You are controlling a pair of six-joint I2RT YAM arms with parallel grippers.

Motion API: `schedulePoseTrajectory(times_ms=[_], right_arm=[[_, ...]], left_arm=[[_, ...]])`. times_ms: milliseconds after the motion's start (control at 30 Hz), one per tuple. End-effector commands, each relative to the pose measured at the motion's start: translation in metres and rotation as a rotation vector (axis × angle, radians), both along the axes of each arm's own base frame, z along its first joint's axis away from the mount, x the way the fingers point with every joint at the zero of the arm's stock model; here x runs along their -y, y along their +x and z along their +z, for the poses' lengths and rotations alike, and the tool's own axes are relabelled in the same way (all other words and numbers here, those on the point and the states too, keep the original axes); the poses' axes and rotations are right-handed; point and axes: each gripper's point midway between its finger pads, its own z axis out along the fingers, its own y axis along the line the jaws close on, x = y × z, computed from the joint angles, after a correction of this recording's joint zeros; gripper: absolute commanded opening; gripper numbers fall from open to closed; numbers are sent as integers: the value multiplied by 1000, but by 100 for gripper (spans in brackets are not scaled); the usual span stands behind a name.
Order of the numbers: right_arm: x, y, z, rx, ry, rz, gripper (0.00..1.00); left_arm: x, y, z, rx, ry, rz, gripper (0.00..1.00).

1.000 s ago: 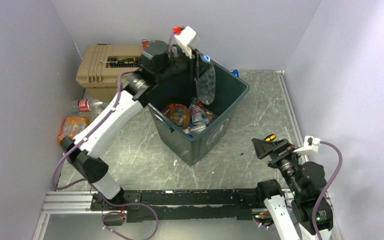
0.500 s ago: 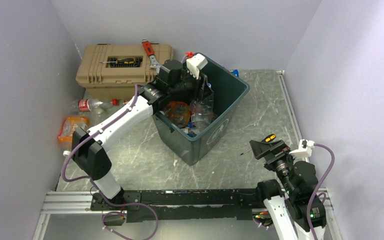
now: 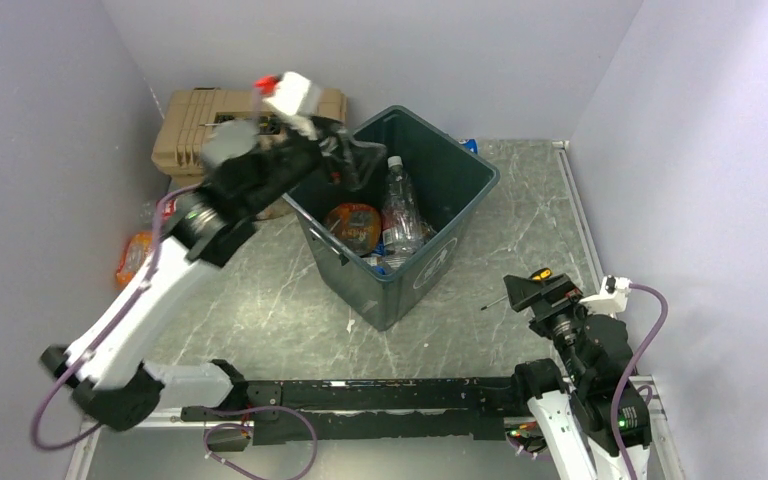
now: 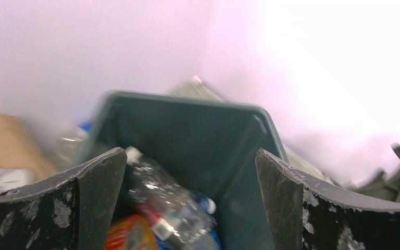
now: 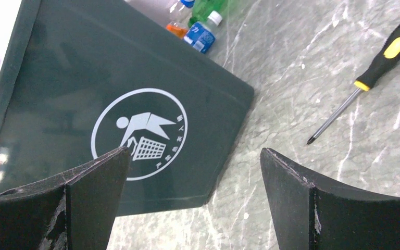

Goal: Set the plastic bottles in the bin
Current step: Pick up the plastic bottle from the corner of the board.

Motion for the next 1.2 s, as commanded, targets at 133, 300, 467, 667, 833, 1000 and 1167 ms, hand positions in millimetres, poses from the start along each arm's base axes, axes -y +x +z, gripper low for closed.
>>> schedulePoseTrajectory(times_ms=[133, 300, 467, 667, 833, 1000, 1167], right_arm=[[27, 24, -4, -28, -91, -151, 99], [27, 73, -21, -13, 19, -252, 100], [27, 127, -37, -16, 60, -319, 99], [55, 192, -67, 15, 264, -412, 95], [66, 272, -90, -41, 263, -405, 96], [67, 364, -103, -35, 287, -359, 100], [68, 434, -117, -21, 305, -337, 100]], left_arm=[[-180, -21, 6, 79, 19, 711, 99], [-234, -42, -55, 65, -37, 910, 98], [-255, -58, -76, 76, -74, 959, 97], [-264, -64, -88, 86, -67, 983, 97], [-256, -61, -93, 76, -70, 949, 97], [-249, -56, -100, 58, -29, 935, 97], [-250, -53, -100, 70, 11, 949, 97]])
